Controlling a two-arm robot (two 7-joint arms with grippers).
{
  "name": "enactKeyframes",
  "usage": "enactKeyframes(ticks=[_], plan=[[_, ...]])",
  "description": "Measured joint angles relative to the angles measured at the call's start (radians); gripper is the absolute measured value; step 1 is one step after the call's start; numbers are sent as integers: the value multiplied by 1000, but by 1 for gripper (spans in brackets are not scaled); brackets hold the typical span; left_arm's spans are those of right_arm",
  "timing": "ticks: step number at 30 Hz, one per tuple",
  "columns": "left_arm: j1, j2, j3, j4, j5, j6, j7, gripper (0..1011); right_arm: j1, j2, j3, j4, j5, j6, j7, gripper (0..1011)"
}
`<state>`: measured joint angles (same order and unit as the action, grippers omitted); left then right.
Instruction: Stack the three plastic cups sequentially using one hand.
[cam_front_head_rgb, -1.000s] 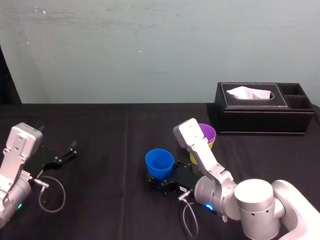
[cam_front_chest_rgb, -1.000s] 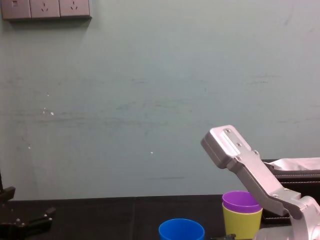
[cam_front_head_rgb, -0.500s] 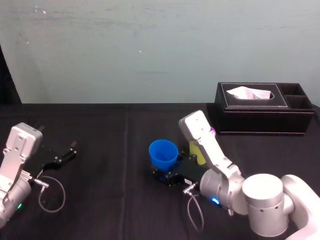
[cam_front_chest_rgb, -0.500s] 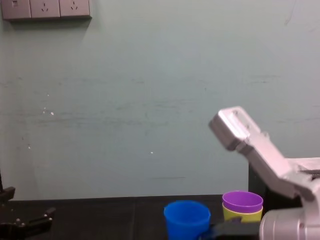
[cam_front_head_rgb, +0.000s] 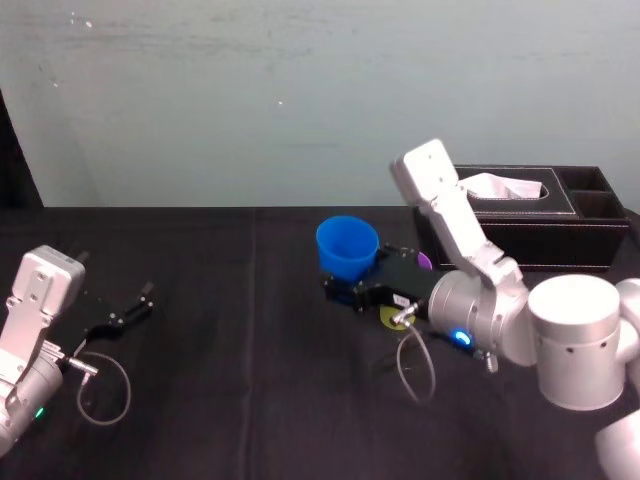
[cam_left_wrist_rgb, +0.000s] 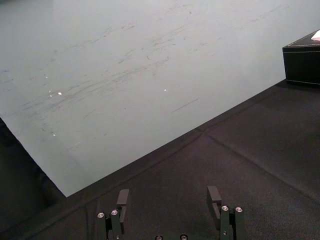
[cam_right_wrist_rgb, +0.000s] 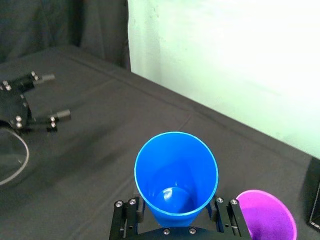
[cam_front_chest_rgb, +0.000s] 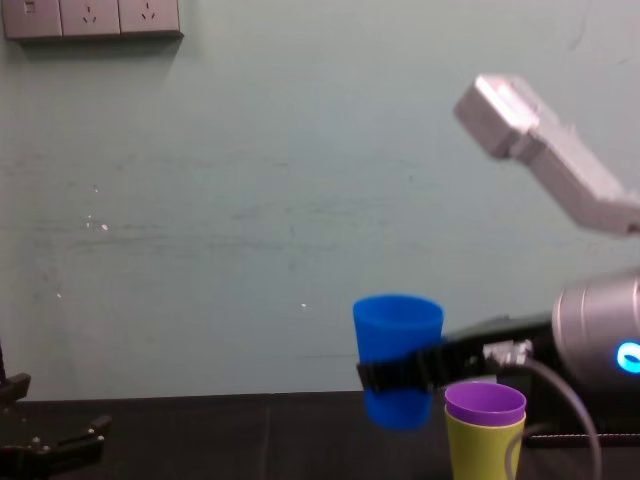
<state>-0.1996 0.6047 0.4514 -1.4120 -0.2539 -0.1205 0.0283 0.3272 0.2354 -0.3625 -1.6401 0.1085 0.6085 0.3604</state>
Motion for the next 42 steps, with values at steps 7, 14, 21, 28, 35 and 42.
enactKeyframes(ticks=[7,14,21,28,35,42], plan=[[0,0,0,0,0,0,0,1000,36,9,24,-34,27,65,7,706],[0,0,0,0,0,0,0,1000,70,16,40,-20,39,100,3,706],[0,0,0,0,0,0,0,1000,90,16,54,17,47,111,-8,705],[0,0,0,0,0,0,0,1000,99,7,80,53,58,112,-27,706],[0,0,0,0,0,0,0,1000,94,8,96,64,64,118,-39,706],[0,0,0,0,0,0,0,1000,84,10,105,70,64,123,-47,706]])
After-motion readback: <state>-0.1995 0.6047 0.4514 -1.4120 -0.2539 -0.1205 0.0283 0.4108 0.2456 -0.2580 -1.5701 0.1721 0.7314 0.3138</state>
